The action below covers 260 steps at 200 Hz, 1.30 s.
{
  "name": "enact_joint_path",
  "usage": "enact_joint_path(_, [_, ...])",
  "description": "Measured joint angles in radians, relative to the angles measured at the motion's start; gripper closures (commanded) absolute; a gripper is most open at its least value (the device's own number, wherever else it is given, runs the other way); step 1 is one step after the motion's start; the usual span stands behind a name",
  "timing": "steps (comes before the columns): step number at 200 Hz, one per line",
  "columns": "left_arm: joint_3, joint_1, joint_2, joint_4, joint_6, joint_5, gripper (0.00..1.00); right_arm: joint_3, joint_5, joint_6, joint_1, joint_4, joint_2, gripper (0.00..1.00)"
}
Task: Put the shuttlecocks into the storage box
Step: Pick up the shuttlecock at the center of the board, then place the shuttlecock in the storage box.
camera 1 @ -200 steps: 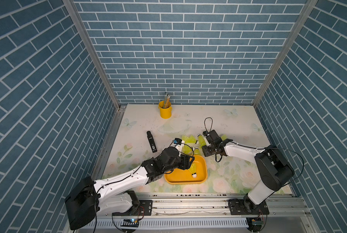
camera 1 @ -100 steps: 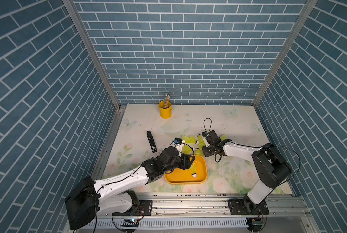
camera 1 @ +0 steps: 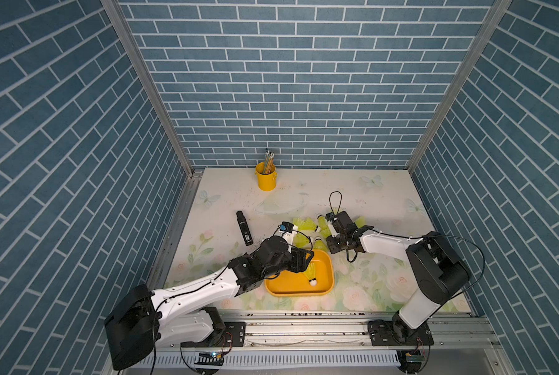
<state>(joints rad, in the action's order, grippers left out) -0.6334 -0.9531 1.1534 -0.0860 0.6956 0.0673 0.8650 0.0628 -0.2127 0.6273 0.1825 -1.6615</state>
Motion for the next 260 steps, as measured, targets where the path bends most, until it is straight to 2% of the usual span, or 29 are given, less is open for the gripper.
enact_joint_path(90, [0.001,0.0,-0.018,0.025,0.008,-0.035,0.31,-0.028,-0.061,-0.109,0.004,0.122,0.262,0.77])
enact_joint_path(109, [0.001,0.0,-0.046,0.049,0.009,-0.057,0.31,-0.028,-0.074,-0.148,0.023,0.157,0.322,0.77])
enact_joint_path(129, [0.001,0.0,-0.079,0.083,0.013,-0.08,0.31,-0.012,-0.077,-0.189,0.093,0.203,0.357,0.77])
enact_joint_path(182, [0.007,0.0,-0.219,0.231,0.066,-0.197,0.31,0.026,-0.109,-0.326,0.312,0.221,0.361,0.77])
enact_joint_path(205, [0.017,0.0,-0.298,0.303,0.105,-0.257,0.31,0.044,-0.141,-0.384,0.396,0.199,0.319,0.77])
enact_joint_path(260, [0.027,0.0,-0.41,0.468,0.181,-0.366,0.31,0.101,-0.235,-0.491,0.502,0.111,0.164,0.77])
